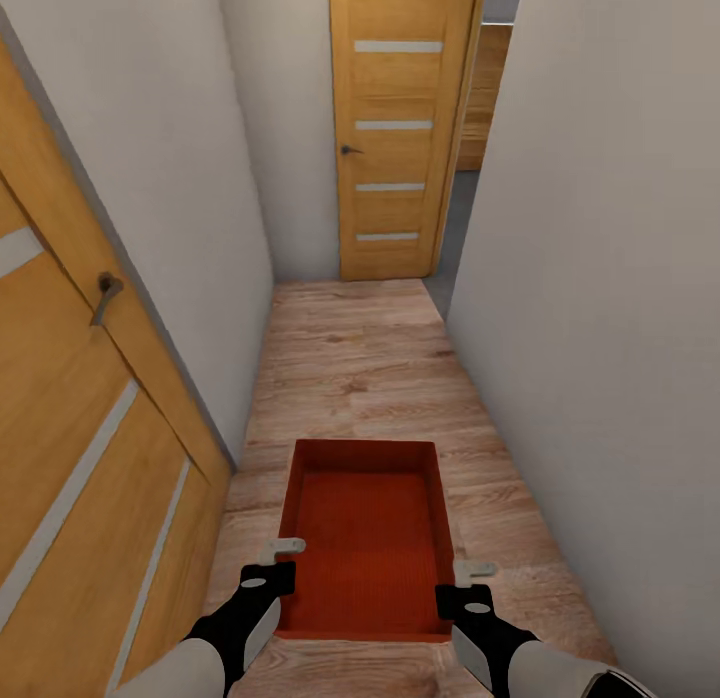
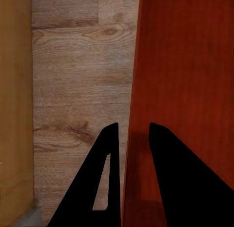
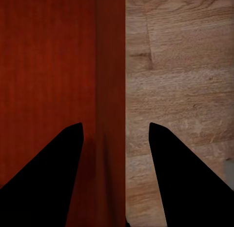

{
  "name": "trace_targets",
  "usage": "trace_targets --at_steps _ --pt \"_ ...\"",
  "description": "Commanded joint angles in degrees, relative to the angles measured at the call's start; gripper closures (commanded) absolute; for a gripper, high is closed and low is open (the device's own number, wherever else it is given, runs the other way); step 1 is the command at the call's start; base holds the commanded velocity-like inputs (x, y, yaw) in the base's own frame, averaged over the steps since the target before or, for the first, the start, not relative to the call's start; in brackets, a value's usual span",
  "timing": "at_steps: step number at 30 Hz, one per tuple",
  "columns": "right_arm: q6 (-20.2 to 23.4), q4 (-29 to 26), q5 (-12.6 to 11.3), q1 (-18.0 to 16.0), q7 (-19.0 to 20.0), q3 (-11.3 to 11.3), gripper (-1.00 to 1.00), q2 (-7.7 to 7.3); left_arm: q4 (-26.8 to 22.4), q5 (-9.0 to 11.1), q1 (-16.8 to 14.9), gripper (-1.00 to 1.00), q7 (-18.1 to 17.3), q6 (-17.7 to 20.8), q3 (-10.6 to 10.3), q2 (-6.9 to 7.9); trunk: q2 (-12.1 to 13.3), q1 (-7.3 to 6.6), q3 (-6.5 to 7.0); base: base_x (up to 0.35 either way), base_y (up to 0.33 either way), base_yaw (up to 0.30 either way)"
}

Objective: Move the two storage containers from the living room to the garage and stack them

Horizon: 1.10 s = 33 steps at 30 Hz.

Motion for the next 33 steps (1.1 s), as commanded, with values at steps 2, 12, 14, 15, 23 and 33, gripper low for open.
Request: trace_targets --at_steps 2,12,14,15,23,33 --pt "-0.2 1.8 -0.9 0.0 -0.1 -0.3 1.00 -0.01 -2.6 -0.8 0.0 1.00 0.3 0.5 1.3 0.03 0.0 0.04 -0.06 0.322 0.070 0.000" --pt "-0.2 1.8 -0.9 0.0 -0.1 -0.3 1.00 -0.01 -2.6 -0.8 0.0 1.00 0.3 0.5 1.3 0.03 0.0 0.04 -0.06 0.322 0.066 0.000" --pt "-0.2 1.8 -0.9 0.0 -0.1 -0.3 1.00 -0.01 -2.6 -0.8 0.0 1.00 0.3 0.5 1.3 0.03 0.0 0.04 -0.06 0.322 0.063 0.000" --pt "-0.2 1.8 -0.9 0.0 -0.1 -0.3 1.00 -0.01 -2.6 -0.8 0.0 1.00 0.3 0.5 1.3 0.03 0.0 0.04 -0.06 0.322 0.056 0.000" --pt "-0.2 1.8 -0.9 0.0 -0.1 -0.3 1.00 -0.01 -2.6 -0.8 0.0 1.00 0.3 0.5 1.3 0.03 0.0 0.04 -0.06 0.322 0.061 0.000" --pt "-0.2 1.8 -0.9 0.0 -0.1 -0.3 1.00 0.07 -2.6 -0.8 0.0 1.00 0.3 0.5 1.3 0.01 0.0 0.04 -0.06 0.322 0.064 0.000"
